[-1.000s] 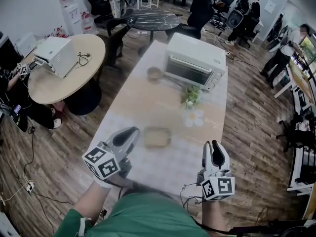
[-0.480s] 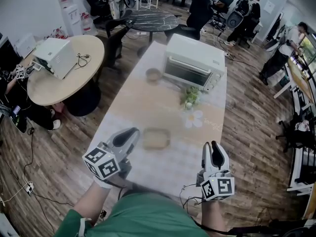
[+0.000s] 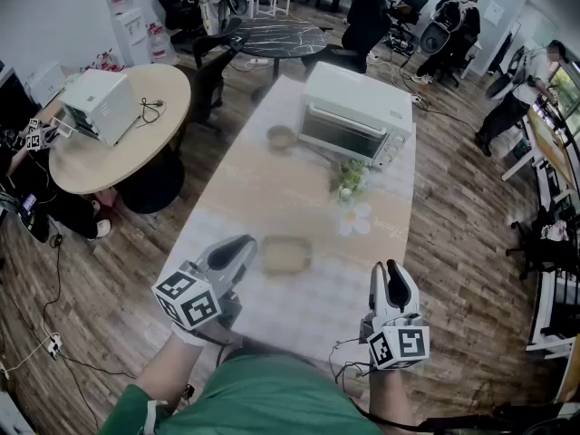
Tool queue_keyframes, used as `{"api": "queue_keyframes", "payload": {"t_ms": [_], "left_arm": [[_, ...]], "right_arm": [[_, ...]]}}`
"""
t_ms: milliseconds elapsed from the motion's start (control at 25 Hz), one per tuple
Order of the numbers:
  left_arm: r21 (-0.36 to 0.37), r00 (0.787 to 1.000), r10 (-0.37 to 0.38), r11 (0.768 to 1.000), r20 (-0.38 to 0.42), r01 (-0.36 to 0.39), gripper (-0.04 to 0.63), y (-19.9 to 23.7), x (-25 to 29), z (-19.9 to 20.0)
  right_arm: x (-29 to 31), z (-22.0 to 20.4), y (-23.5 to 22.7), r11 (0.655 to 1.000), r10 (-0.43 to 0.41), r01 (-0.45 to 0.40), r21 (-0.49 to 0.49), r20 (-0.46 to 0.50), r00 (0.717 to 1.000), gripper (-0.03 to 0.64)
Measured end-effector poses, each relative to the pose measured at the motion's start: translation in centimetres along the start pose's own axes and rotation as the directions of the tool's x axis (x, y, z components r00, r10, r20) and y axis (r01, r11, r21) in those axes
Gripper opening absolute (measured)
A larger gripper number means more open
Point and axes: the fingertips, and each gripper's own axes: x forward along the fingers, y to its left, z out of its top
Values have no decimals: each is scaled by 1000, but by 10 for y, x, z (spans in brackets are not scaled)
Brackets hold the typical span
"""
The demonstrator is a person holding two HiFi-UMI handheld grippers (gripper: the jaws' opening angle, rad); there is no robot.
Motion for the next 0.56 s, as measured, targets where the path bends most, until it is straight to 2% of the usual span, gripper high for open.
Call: {"api": "queue_keyframes", "payload": {"t_ms": [560], "left_arm": [[-13, 1000, -2, 1000, -13, 2, 41, -5, 1, -8]], "right_arm": [[-8, 2, -2, 1000, 15, -15, -15, 13, 1000, 91]]}}
